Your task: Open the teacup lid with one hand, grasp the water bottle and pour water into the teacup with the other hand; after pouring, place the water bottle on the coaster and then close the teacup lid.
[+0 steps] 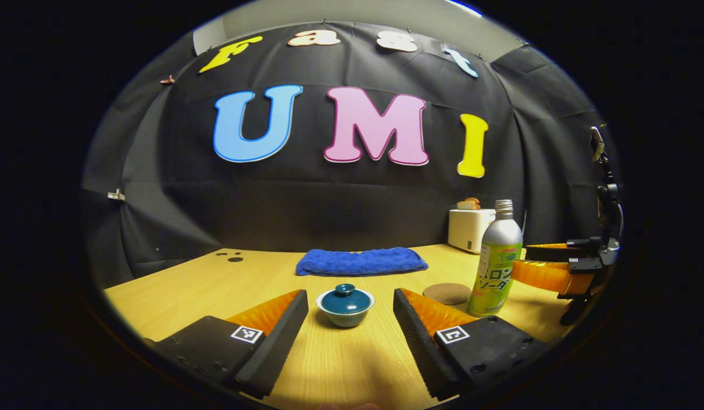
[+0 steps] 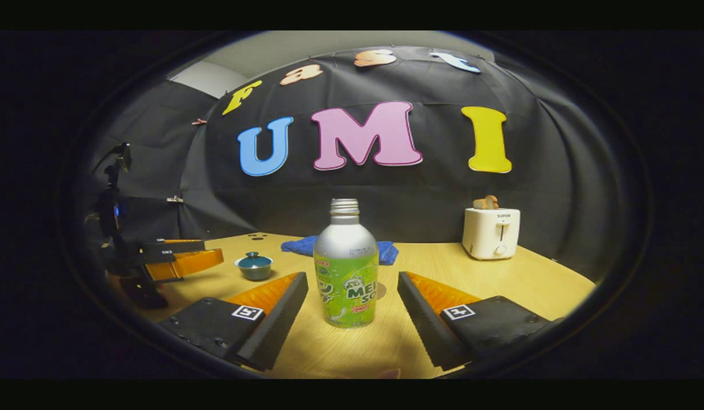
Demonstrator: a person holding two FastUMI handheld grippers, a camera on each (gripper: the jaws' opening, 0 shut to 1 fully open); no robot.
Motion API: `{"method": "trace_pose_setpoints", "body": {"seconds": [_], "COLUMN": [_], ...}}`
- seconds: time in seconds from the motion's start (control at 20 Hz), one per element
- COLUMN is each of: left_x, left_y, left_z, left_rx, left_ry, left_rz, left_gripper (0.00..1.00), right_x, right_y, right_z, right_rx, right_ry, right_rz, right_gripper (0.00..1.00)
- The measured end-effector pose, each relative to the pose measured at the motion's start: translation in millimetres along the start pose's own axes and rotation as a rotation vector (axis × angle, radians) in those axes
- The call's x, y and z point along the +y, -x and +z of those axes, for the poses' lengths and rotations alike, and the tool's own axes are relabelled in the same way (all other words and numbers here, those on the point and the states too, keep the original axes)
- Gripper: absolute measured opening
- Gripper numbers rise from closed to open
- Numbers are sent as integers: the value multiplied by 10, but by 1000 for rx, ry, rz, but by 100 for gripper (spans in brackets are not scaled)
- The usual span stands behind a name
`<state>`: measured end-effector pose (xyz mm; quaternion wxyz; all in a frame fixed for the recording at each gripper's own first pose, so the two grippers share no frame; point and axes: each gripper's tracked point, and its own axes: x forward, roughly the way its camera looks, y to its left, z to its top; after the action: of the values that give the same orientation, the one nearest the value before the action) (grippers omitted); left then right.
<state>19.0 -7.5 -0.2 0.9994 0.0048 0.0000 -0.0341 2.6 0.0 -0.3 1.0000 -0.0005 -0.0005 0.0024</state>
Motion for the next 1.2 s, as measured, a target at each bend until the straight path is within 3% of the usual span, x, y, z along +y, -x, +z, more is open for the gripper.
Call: {"method": "trace_pose_setpoints", "body": {"seconds": [0.15, 0.3, 0.5, 1.0, 1.05, 1.2], "left_x": [140, 127, 104, 58, 53, 39], "left_y": [-236, -460, -678, -895, -907, -902], "left_z": [-91, -107, -137, -281, -279, -295], "left_rx": [56, 80, 95, 191, 194, 202], "left_ry": [-23, -33, -124, -140, -144, -151], "left_rz": [11, -24, -41, -65, -67, -67], "left_gripper": [95, 95, 89, 54, 46, 43], "right_x": [1, 4, 6, 2, 2, 2], "right_y": [-1, 2, 6, 8, 4, 8], "right_z": [-2, -2, -3, -7, -6, -9], "right_rx": [0, -1, 0, 0, 0, 0], "right_ry": [0, 0, 0, 0, 0, 0], "right_rz": [0, 0, 0, 1, 1, 1], "right_gripper": [98, 98, 98, 98, 98, 98]}}
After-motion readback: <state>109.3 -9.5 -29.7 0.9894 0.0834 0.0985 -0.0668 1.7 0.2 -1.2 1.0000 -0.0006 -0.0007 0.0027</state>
